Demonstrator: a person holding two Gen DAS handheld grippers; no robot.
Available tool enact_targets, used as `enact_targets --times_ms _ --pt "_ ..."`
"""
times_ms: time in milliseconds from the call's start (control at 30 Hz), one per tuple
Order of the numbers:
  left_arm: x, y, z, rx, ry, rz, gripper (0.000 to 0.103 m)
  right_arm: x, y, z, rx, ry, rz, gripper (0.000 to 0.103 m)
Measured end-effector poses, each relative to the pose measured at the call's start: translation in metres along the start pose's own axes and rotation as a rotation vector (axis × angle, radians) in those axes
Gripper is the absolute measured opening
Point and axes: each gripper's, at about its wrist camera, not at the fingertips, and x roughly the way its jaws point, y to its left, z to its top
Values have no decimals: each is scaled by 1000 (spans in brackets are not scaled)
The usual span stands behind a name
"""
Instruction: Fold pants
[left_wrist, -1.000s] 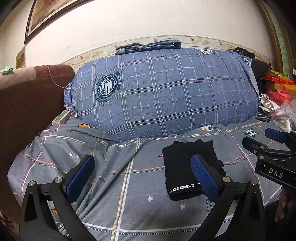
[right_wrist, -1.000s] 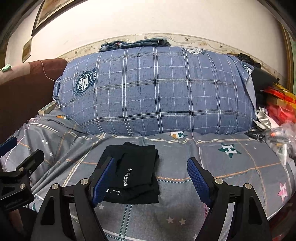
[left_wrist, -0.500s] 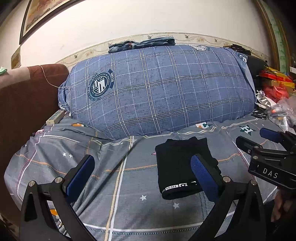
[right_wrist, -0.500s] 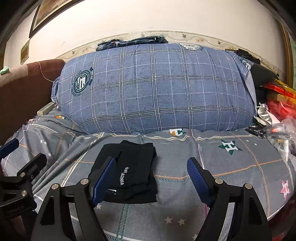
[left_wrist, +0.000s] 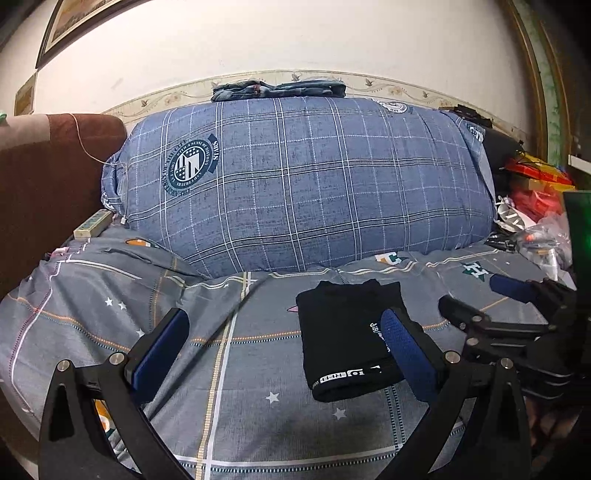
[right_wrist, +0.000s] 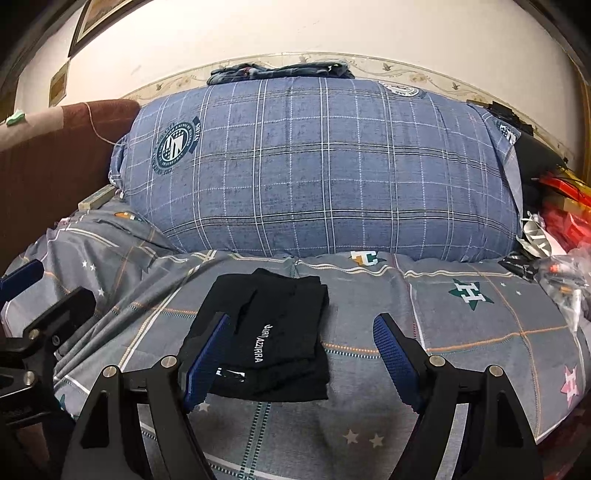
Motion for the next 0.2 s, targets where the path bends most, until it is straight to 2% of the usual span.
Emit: enact_targets --times_ms 200 --pt "11 11 -5 -41 -14 -14 103 14 9 1 -14 17 10 81"
